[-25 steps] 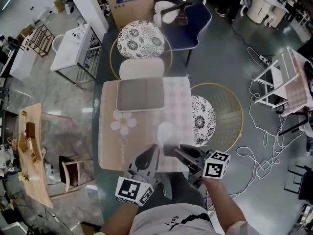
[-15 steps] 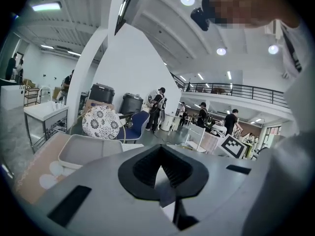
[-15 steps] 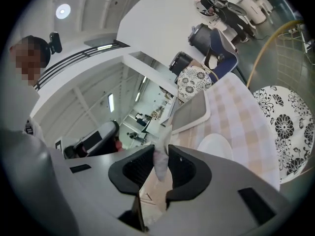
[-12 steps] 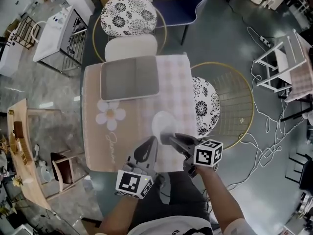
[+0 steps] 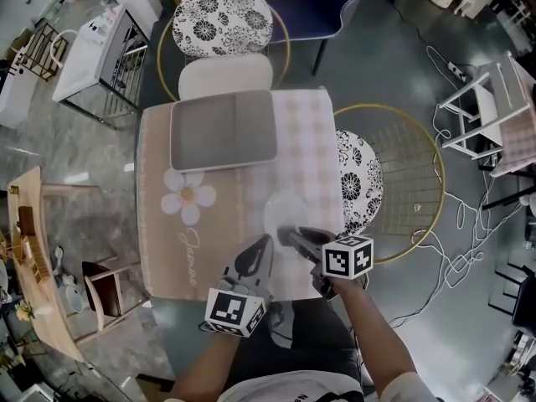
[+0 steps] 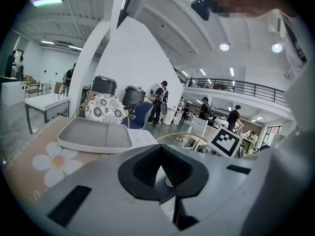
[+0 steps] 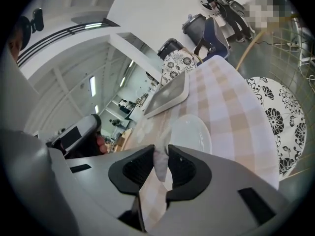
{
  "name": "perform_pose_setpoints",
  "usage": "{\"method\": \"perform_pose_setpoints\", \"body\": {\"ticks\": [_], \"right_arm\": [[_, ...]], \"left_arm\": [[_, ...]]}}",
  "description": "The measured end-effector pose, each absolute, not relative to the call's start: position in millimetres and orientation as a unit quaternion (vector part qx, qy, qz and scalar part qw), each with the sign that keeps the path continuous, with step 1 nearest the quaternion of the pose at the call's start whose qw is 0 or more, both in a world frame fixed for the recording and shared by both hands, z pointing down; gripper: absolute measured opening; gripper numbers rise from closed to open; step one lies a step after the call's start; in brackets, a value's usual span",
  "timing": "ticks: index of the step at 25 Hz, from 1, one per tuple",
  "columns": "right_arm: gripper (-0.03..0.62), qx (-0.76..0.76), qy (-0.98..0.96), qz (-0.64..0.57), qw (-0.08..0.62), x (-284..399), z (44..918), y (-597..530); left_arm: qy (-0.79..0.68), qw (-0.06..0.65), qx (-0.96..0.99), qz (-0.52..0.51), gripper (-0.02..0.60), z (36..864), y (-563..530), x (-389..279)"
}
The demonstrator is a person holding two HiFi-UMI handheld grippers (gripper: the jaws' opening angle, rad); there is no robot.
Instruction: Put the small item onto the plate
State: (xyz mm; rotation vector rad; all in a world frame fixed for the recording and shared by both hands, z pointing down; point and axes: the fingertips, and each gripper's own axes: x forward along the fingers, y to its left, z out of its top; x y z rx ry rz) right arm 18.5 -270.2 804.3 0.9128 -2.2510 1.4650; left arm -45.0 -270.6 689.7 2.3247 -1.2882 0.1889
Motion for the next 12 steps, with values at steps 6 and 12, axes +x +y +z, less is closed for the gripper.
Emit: {"method": "perform_pose_setpoints", "body": {"ticks": [6, 12], "right_arm": [[0.092, 0.33, -0.775, 0.505, 0.186, 16, 823, -273], [0.094, 0.344, -0.764, 0.511, 0.191, 14, 834, -279]], "left_arm": [[-0.473, 0.24, 0.845, 0.069, 0.005, 698, -272, -51], [-0.477, 0.246, 0.841, 0.068, 0.005, 703, -273, -55]]}}
